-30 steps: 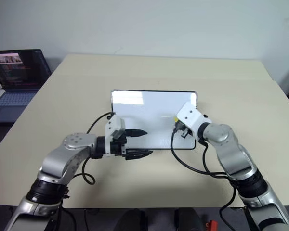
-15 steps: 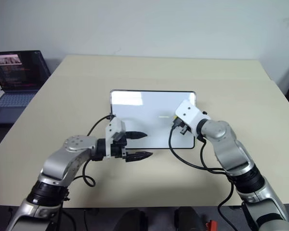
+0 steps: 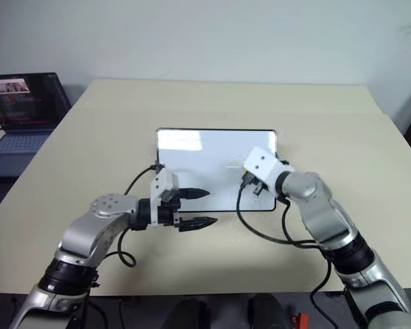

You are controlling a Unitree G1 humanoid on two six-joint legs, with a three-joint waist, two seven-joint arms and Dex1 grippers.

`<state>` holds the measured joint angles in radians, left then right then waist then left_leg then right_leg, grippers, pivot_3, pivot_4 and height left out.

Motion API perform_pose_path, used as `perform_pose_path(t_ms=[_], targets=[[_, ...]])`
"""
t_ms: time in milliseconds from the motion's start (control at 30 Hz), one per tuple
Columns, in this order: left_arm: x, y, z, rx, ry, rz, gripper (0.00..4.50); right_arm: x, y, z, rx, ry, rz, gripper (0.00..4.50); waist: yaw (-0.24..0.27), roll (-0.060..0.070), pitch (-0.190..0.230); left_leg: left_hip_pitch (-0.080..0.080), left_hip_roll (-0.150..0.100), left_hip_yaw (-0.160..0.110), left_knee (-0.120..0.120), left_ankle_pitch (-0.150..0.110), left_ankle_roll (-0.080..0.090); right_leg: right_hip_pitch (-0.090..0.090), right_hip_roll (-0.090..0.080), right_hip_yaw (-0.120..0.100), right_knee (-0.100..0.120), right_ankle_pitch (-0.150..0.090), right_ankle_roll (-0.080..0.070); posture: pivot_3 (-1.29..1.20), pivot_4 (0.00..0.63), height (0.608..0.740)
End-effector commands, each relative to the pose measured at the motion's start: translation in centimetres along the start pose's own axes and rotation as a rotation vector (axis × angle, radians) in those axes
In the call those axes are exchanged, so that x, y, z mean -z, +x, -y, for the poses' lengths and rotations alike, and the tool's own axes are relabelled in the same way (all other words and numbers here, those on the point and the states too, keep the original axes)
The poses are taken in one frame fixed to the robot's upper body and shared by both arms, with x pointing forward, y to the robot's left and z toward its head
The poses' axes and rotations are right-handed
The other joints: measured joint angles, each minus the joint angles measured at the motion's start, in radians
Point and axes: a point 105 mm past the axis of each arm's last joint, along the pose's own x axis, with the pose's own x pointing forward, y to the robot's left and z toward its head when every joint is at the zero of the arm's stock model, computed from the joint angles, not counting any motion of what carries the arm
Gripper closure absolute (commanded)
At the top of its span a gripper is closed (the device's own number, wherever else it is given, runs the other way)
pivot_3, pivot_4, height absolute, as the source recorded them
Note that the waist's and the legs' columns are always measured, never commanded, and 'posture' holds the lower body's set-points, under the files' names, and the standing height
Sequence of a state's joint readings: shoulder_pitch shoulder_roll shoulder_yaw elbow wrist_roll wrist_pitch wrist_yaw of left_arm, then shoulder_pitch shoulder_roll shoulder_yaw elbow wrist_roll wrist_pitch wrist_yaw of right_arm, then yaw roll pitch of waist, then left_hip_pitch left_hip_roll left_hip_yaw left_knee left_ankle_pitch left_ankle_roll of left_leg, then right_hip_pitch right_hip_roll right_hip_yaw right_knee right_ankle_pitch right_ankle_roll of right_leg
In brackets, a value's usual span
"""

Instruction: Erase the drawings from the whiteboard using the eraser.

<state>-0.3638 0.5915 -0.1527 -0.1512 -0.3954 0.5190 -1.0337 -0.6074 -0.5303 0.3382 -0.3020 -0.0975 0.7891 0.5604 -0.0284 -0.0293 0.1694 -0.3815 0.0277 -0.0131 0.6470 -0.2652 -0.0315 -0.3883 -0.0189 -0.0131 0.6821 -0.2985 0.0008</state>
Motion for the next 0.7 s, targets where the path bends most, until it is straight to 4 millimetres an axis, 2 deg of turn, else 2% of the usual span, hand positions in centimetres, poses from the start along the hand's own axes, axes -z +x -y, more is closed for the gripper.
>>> perform_pose_path(t_ms=[33, 267, 333, 467, 533, 600, 700], targets=[[-0.6, 0.0, 0.1, 0.001, 0.033, 0.021, 0.0, 1.3, -0.3, 0.4, 0.014, -0.001, -0.046, 3.25, 0.0, 0.0, 0.0, 0.0, 0.0, 0.0, 0.0, 0.0, 0.0, 0.0, 0.0, 0.0, 0.0, 0.0, 0.0, 0.0, 0.15, 0.74], [-0.5, -0.1, 0.1, 0.001, 0.033, 0.018, 0.0, 4.2, -1.5, -2.9, -0.154, -0.011, -0.146, 3.25, 0.002, 0.0, 0.0, 0.0, 0.0, 0.0, 0.0, 0.0, 0.0, 0.001, 0.0, 0.0, -0.001, 0.0, 0.0, 0.0, 0.15, 0.74], [-0.5, -0.1, 0.1, 0.003, 0.034, 0.017, 0.0, 4.1, -1.5, -2.4, -0.129, -0.022, -0.136, 3.25, 0.0, 0.0, 0.0, 0.001, 0.0, 0.0, 0.0, 0.0, 0.0, 0.001, 0.0, 0.0, 0.0, 0.0, 0.0, 0.0, 0.15, 0.74], [-0.5, -0.2, 0.1, 0.004, 0.035, 0.014, 0.0, 2.3, -1.0, 0.8, 0.036, -0.025, -0.068, 3.25, -0.004, 0.0, 0.0, 0.002, 0.001, 0.0, 0.0, 0.0, 0.0, 0.001, 0.001, 0.0, 0.0, 0.0, 0.0, 0.0, 0.15, 0.74], [-0.4, -0.2, 0.1, 0.005, 0.036, 0.013, 0.0, 1.7, -0.9, 1.8, 0.083, -0.022, -0.047, 3.25, -0.003, 0.0, 0.0, 0.002, 0.001, 0.0, 0.0, 0.001, 0.001, 0.001, 0.001, 0.001, 0.0, 0.001, -0.001, 0.0, 0.15, 0.74], [-0.5, -0.2, 0.1, 0.006, 0.036, 0.013, 0.0, 1.8, -0.8, 1.6, 0.071, -0.025, -0.051, 3.25, 0.0, 0.0, 0.0, 0.002, 0.0, 0.0, 0.0, 0.001, 0.001, 0.001, 0.001, 0.0, 0.0, 0.002, 0.0, 0.0, 0.15, 0.74], [-0.4, -0.3, 0.1, 0.005, 0.036, 0.011, 0.0, 3.0, -0.9, -0.7, -0.033, -0.042, -0.095, 3.25, 0.0, 0.0, 0.0, 0.001, 0.0, 0.0, 0.0, 0.001, 0.001, 0.001, 0.001, 0.0, -0.001, 0.002, 0.0, 0.0, 0.15, 0.74]])
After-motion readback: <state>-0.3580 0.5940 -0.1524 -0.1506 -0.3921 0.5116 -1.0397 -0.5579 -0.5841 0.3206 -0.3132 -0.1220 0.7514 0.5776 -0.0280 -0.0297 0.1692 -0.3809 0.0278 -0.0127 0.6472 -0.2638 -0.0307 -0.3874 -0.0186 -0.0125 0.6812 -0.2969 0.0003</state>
